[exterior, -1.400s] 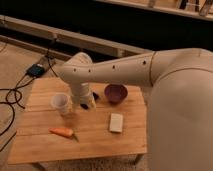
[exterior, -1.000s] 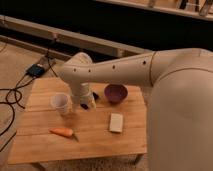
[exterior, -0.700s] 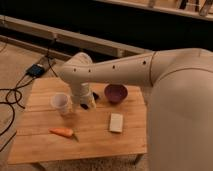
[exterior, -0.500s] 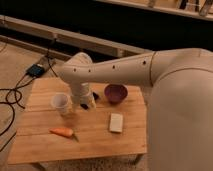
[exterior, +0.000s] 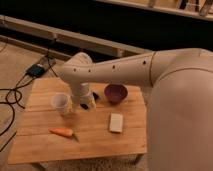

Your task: Place the eraser on the white sponge

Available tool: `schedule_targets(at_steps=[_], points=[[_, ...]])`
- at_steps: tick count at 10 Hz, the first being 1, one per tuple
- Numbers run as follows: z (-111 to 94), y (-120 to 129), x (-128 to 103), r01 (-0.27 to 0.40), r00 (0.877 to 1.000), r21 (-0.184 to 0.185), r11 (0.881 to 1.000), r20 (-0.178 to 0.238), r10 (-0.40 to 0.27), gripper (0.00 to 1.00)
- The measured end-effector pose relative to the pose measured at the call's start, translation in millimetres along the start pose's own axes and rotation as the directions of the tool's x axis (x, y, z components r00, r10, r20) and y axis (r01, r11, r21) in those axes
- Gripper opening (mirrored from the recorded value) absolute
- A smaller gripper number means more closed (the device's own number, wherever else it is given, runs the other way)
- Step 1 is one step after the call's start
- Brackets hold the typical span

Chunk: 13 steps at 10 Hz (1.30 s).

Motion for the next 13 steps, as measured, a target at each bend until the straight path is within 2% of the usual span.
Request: schedule_targets(at_steps=[10, 13], points=[[0.9, 0.1, 0.1, 0.000, 1.000, 0.001, 1.000, -0.002, 0.000, 0.65], [9.4, -4.8, -16.1, -0.001, 1.000, 0.025, 1.000, 0.003, 0.001, 0.65]])
